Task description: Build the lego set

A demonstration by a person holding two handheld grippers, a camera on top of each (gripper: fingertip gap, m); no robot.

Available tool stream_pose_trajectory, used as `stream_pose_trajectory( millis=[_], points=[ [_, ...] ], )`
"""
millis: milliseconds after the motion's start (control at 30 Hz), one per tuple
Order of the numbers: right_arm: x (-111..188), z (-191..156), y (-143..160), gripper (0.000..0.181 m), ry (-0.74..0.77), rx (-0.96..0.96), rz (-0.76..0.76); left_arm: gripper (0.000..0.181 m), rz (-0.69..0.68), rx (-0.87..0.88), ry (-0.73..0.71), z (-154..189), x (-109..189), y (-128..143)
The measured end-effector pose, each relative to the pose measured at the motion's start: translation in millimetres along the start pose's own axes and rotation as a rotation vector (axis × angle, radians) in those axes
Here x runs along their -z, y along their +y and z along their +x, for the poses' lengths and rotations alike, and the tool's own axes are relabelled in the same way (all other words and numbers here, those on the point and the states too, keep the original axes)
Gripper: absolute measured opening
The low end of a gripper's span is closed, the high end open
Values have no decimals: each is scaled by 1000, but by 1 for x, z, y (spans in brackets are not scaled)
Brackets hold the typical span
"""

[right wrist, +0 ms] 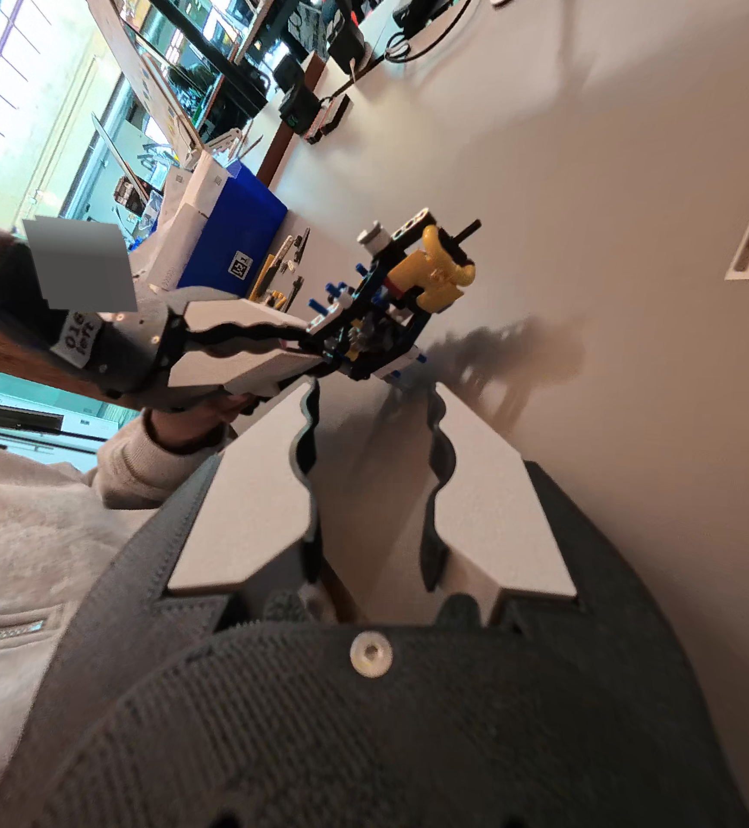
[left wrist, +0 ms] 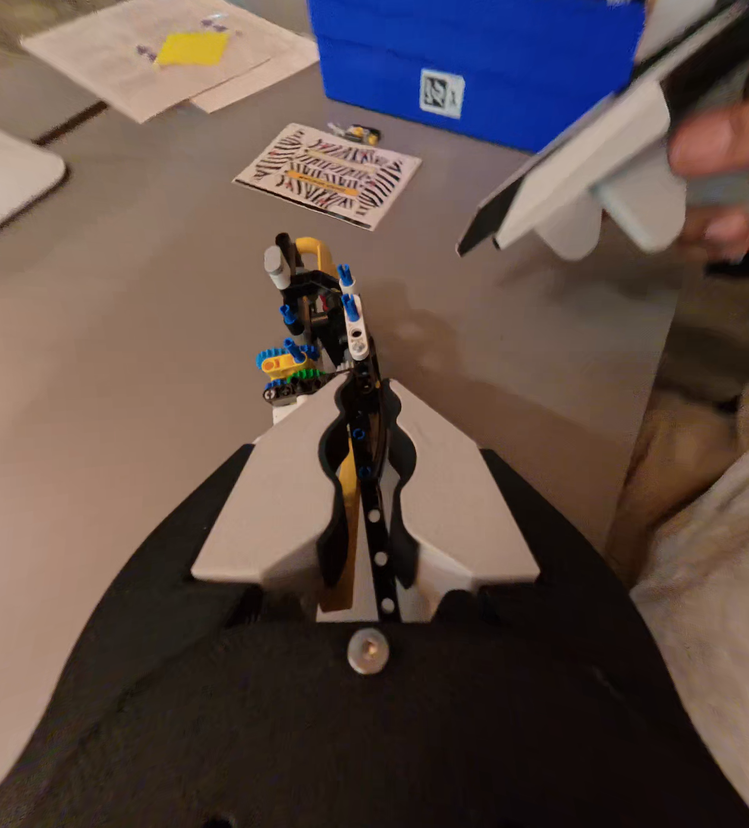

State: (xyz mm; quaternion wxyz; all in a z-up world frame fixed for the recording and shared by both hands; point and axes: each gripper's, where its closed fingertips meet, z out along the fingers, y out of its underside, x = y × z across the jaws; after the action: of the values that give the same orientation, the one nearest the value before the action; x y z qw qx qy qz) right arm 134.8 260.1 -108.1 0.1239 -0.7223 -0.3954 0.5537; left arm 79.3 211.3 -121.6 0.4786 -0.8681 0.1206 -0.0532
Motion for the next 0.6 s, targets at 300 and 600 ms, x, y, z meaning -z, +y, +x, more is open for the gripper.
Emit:
stream_pose_trajectory(
  millis=[300, 600],
  points=[
    [28, 10, 13, 47, -24, 32, 96, 10, -135, -639, -148, 42, -5, 12],
    [43, 22, 29, 45, -68, 49, 195, 10, -304, -814, -205, 44, -14, 56]
  ],
)
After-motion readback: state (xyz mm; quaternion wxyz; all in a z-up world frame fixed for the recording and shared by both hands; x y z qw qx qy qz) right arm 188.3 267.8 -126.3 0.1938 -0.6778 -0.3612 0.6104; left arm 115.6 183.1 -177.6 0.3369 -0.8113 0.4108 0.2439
